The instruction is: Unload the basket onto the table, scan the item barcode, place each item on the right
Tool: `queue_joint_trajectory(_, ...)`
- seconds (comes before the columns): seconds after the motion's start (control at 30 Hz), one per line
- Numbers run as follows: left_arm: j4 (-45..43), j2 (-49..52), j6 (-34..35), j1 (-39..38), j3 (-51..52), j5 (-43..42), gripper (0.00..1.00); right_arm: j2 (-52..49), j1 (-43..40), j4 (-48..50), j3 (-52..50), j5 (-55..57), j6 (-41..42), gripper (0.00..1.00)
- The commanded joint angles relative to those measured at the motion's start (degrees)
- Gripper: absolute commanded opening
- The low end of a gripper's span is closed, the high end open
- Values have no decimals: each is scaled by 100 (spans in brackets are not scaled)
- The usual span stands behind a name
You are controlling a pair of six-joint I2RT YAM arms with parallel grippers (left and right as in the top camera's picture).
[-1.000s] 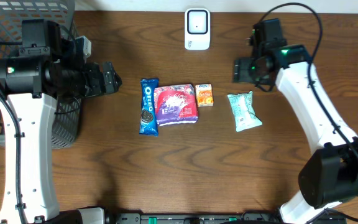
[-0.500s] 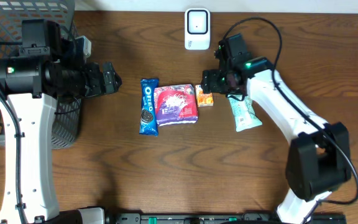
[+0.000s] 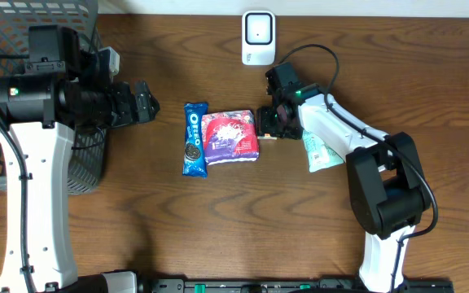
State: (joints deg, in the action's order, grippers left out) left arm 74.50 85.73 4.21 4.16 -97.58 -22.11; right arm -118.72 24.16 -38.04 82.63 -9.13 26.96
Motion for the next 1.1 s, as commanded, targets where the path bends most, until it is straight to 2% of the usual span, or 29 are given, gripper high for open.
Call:
queue_joint_trajectory(0.0,7,22,-74,-11,-15,33,98,-22,-92,-39,-9,225,129,57)
queue_joint_trajectory(0.1,7,22,-74,-11,-15,33,98,-11,-164,-256,-7,492,125,55)
queue_joint_trajectory(0.17,7,22,-74,-11,-15,33,98,33,-229,-485,46,708,127,59)
queue_joint_trajectory(0.4,4,22,-74,-11,-15,33,98,313,-433,-1370,570,1355,-52,61)
queue_joint_trajectory(0.53,7,22,-74,-11,-15,33,98,522,-424,-1429,629,1088,-505,65)
queue_joint_trajectory(0.67,4,22,-74,-11,-15,33,98,590,-420,-1412,629,979,-542,69)
queue_joint_trajectory(0.87,7,22,-74,-11,-15,33,98,588,-420,-1220,627,964,-575,68)
queue_joint_trajectory(1.07,7,22,-74,-11,-15,33,98,507,-420,-916,610,964,-1705,65)
